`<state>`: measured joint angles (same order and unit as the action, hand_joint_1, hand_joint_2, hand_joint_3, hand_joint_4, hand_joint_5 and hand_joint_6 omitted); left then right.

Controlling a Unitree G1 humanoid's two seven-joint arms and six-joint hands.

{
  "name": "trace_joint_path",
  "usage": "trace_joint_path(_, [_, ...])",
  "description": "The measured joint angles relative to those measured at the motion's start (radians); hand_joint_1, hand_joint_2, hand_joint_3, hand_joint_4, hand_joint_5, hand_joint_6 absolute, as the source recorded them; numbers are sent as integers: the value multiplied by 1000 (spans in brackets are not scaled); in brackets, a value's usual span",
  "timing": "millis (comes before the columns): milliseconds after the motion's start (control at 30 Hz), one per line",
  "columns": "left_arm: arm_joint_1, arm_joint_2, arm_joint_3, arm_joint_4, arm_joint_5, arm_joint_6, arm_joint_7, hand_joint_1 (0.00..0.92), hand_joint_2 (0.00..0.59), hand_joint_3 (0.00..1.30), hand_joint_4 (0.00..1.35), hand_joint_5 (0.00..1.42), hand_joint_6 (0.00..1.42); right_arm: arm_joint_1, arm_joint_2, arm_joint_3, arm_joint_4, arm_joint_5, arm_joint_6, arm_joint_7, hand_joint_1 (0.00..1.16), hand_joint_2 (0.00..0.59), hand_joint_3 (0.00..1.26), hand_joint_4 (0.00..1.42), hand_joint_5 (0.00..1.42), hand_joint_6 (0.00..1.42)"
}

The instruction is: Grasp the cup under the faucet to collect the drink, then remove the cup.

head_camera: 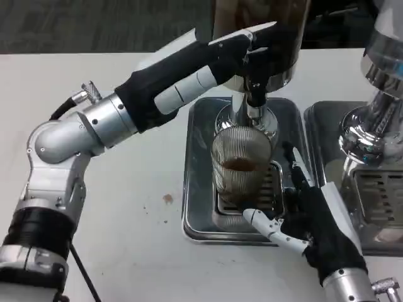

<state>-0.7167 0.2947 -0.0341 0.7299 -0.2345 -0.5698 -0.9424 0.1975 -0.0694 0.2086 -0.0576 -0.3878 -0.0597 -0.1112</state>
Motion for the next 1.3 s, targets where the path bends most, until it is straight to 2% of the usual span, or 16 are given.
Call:
trace_joint_path(433, [24,3,56,-146,-63,64,-9,0,100,124,76,114,54,0,-4,-2,5,2,-1,0,656,239,0,0,0,0])
trace_joint_path(667, [105,37,76,-256,-74,70,-11,0,100,136,81,120,69,1,-14,-1,5,2,-4,0,656,239,0,0,0,0])
trace_joint_path(1300, [371,95,202,-453,-156,89,9,0,98,164,114,146,88,-3,-32,-5,6,23,-14,2,644,234,0,0,0,0])
